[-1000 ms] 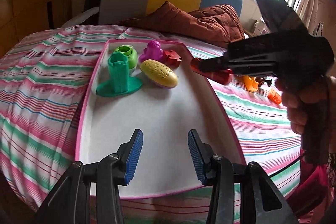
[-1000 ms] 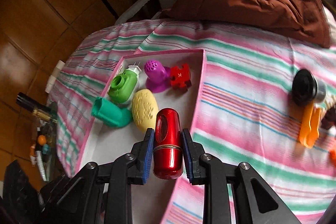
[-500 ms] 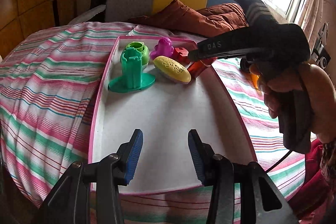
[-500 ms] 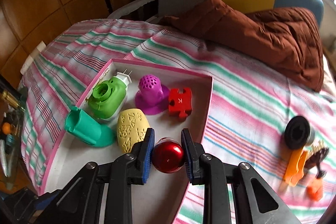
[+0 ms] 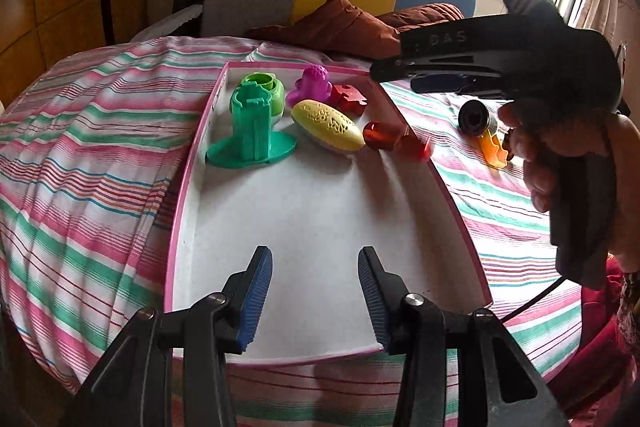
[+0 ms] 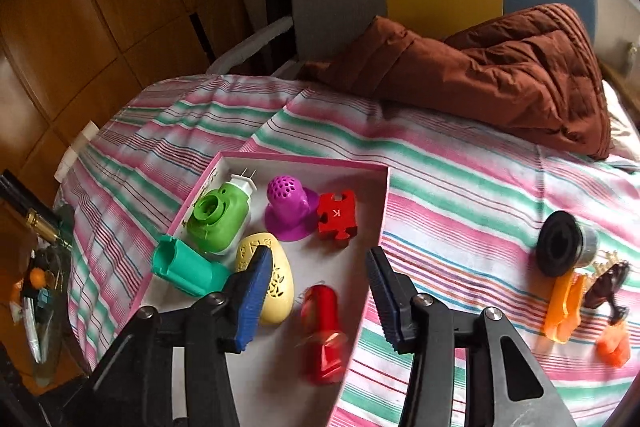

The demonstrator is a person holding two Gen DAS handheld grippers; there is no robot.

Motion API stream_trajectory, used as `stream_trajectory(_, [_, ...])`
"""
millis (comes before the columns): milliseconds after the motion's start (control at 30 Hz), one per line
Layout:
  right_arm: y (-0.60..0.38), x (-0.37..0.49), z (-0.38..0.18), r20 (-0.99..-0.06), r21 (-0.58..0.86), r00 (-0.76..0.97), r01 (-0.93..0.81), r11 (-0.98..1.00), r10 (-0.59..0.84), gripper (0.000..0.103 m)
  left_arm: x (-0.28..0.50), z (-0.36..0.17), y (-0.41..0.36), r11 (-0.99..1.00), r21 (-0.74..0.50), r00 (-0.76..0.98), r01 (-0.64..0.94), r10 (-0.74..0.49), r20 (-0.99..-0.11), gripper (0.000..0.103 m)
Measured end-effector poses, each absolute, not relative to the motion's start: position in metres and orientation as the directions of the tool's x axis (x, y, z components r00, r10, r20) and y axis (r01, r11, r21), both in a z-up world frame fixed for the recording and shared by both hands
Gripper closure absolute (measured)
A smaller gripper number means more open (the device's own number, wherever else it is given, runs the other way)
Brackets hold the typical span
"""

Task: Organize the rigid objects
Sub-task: 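Move the right tool back toward the orange cube blocks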

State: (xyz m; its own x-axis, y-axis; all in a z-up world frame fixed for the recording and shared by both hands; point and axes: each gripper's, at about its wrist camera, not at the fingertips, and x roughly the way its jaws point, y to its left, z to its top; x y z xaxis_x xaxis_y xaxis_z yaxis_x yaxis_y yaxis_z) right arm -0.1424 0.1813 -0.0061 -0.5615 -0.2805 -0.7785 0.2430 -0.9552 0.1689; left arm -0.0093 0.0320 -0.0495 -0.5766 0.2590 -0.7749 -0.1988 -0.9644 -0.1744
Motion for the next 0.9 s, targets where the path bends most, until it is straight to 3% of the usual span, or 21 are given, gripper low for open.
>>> stream_trajectory(900, [0.228, -0.071, -0.015, -0.817, 0.150, -0.519, 0.229, -0.962, -0.251, 0.051, 0.007, -0.044, 0.039, -0.948, -0.214, -0.611, -0.234, 0.315, -0.727, 0.058])
